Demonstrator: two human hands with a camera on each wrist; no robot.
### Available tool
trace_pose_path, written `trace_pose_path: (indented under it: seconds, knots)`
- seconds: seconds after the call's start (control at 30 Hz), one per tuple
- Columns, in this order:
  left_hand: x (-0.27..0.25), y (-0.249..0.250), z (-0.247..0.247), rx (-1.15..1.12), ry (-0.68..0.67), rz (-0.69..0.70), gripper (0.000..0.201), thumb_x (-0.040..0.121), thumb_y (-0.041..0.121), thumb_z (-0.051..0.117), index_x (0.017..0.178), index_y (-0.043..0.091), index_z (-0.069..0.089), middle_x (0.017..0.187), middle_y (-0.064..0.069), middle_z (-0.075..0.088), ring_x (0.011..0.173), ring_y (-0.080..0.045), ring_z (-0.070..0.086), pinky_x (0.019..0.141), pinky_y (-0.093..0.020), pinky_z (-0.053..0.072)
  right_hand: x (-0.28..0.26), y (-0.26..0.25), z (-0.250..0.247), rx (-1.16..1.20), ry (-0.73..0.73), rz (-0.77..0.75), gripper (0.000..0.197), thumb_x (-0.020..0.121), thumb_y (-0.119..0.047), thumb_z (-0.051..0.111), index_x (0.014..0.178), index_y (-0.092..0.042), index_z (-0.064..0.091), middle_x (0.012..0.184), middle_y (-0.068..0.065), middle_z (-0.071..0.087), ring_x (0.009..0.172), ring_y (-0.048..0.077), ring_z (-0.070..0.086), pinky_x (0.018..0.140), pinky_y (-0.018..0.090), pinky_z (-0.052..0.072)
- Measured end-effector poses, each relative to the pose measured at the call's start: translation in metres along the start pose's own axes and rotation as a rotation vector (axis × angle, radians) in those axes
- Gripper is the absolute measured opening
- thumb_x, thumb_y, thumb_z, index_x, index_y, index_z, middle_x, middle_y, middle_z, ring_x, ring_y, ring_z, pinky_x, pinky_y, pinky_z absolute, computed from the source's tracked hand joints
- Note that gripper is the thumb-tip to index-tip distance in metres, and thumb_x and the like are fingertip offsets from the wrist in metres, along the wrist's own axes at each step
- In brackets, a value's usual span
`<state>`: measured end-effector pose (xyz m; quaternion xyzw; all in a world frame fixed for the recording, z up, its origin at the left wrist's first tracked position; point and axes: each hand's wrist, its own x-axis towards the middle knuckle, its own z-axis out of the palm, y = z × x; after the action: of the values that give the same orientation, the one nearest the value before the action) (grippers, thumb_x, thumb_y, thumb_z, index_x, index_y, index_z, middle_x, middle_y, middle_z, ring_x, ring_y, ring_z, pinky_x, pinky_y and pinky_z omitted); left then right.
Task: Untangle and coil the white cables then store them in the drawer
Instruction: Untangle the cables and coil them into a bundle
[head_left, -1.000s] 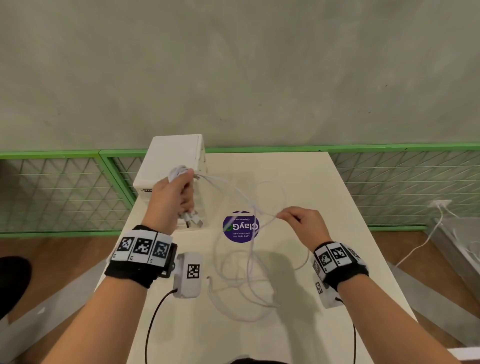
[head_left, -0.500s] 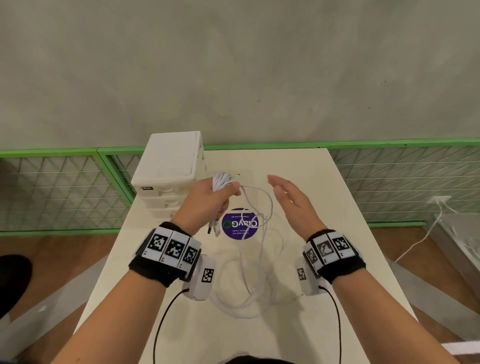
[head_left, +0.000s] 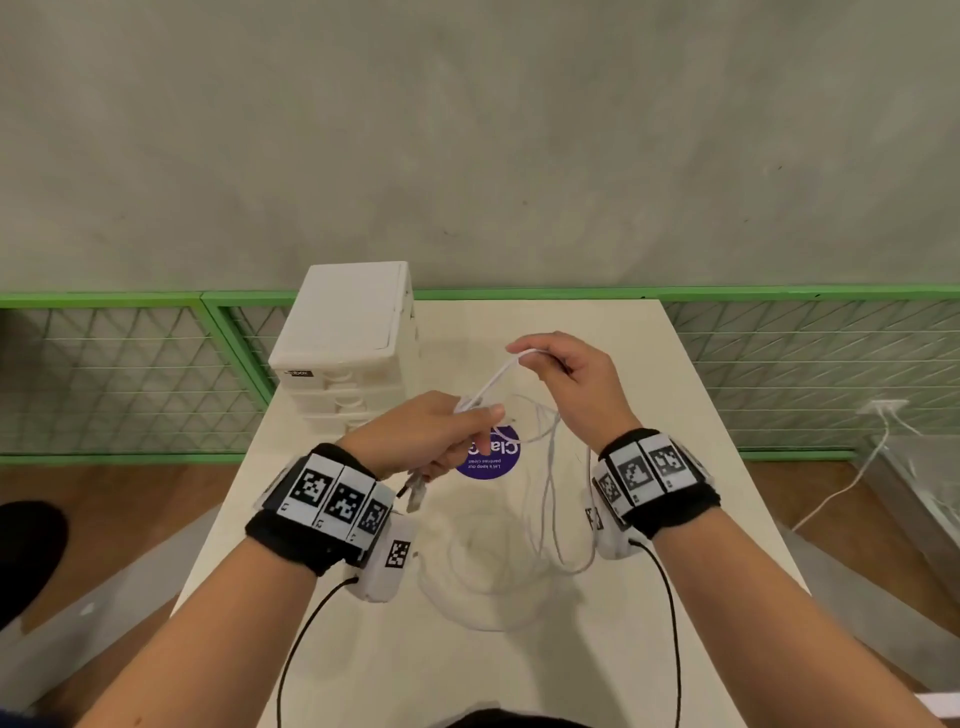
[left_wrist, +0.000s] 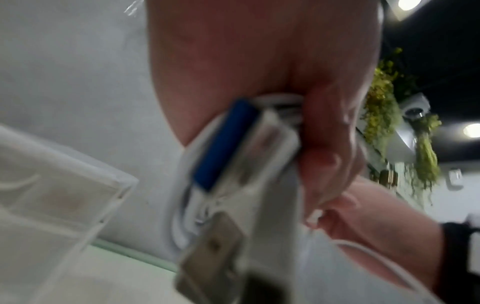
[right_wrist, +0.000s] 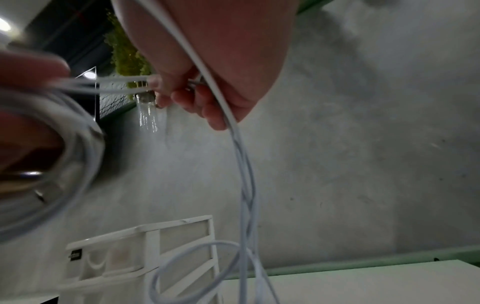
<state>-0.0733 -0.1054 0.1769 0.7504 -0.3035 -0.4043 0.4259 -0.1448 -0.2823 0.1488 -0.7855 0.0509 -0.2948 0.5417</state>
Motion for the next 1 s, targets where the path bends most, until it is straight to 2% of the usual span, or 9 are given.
trace_pose_path:
  seconds: [0.1, 0.17, 0.27, 0.43, 0.67, 0.77, 0.87, 0.93, 1.0]
  knots:
    - [-0.002, 0.008, 0.002, -0.196, -0.116, 0.089, 0.046, 0.09, 0.05, 0.044, 0.07, 0.011, 0.055, 0.042, 0.003, 0.027, 0.035, -0.011, 0.019, 0.038, -0.017, 0.021, 0.004, 0.009, 0.002, -0.058, -0.05, -0.008, 0.026, 0.088, -0.004, 0.057, 0.108, -0.017, 0.068, 0.072, -0.007, 0.053, 0.064, -0.001, 0.047, 0.068, 0.012, 0.038]
    - [0.0, 0.013, 0.0, -0.366, -0.165, 0.171, 0.048, 0.088, 0.053, 0.042, 0.07, 0.01, 0.053, 0.038, 0.007, 0.027, 0.031, -0.009, 0.018, 0.037, -0.018, 0.019, 0.0, 0.018, 0.008, -0.076, -0.127, 0.064, 0.035, 0.089, 0.0, 0.05, 0.11, -0.025, 0.064, 0.074, -0.004, 0.058, 0.06, 0.0, 0.046, 0.065, 0.017, 0.04]
    - [0.003, 0.018, -0.003, -0.493, -0.164, 0.262, 0.048, 0.09, 0.053, 0.036, 0.07, 0.011, 0.051, 0.037, 0.008, 0.028, 0.028, -0.007, 0.02, 0.038, -0.023, 0.018, -0.011, 0.03, 0.019, -0.172, -0.166, 0.088, 0.022, 0.095, -0.009, 0.044, 0.1, -0.022, 0.061, 0.059, -0.01, 0.05, 0.05, 0.001, 0.045, 0.058, 0.024, 0.038]
    - [0.005, 0.027, -0.008, -0.74, 0.023, 0.359, 0.052, 0.097, 0.05, 0.023, 0.068, 0.013, 0.047, 0.034, 0.009, 0.028, 0.025, -0.005, 0.021, 0.035, -0.018, 0.024, -0.029, 0.045, 0.029, -0.253, -0.289, 0.189, 0.029, 0.095, -0.022, 0.045, 0.071, -0.037, 0.049, 0.065, -0.005, 0.059, 0.064, 0.013, 0.054, 0.07, 0.032, 0.044]
    - [0.009, 0.035, -0.017, -0.95, 0.476, 0.483, 0.044, 0.098, 0.049, 0.029, 0.074, 0.016, 0.044, 0.042, 0.007, 0.031, 0.033, -0.007, 0.027, 0.041, -0.019, 0.03, -0.041, 0.051, 0.03, -0.271, -0.437, 0.353, 0.006, 0.09, -0.021, 0.052, 0.086, -0.024, 0.056, 0.092, 0.001, 0.063, 0.091, 0.021, 0.058, 0.072, 0.022, 0.042]
    - [0.016, 0.031, -0.014, -0.781, 0.752, 0.546, 0.032, 0.099, 0.033, 0.043, 0.073, 0.014, 0.041, 0.049, 0.004, 0.036, 0.042, -0.011, 0.035, 0.045, -0.023, 0.034, -0.041, 0.038, 0.035, -0.181, -0.477, 0.349, 0.012, 0.09, -0.019, 0.054, 0.084, -0.015, 0.063, 0.073, 0.0, 0.061, 0.074, 0.015, 0.061, 0.07, 0.023, 0.045]
    - [0.027, 0.017, -0.015, -0.405, 0.927, 0.542, 0.02, 0.097, 0.023, 0.048, 0.08, 0.013, 0.043, 0.058, -0.002, 0.043, 0.049, -0.011, 0.042, 0.049, -0.023, 0.039, -0.042, 0.019, 0.038, -0.069, -0.497, 0.288, 0.027, 0.092, -0.022, 0.054, 0.071, -0.035, 0.063, 0.065, -0.003, 0.054, 0.055, 0.002, 0.052, 0.062, 0.014, 0.042]
    - [0.037, 0.001, -0.016, -0.09, 0.926, 0.494, 0.021, 0.093, 0.028, 0.053, 0.087, 0.009, 0.051, 0.069, -0.006, 0.051, 0.06, -0.014, 0.051, 0.058, -0.026, 0.044, -0.04, 0.01, 0.037, 0.015, -0.476, 0.275, 0.032, 0.094, -0.024, 0.051, 0.07, -0.04, 0.063, 0.068, 0.004, 0.051, 0.057, 0.005, 0.049, 0.059, 0.012, 0.041]
    - [0.044, -0.011, -0.013, 0.23, 0.812, 0.415, 0.021, 0.091, 0.028, 0.056, 0.089, 0.007, 0.054, 0.075, -0.004, 0.056, 0.067, -0.016, 0.055, 0.062, -0.022, 0.042, -0.036, 0.004, 0.034, 0.088, -0.439, 0.283, 0.03, 0.095, -0.025, 0.049, 0.074, -0.036, 0.068, 0.064, 0.005, 0.049, 0.057, 0.007, 0.045, 0.058, 0.013, 0.04]
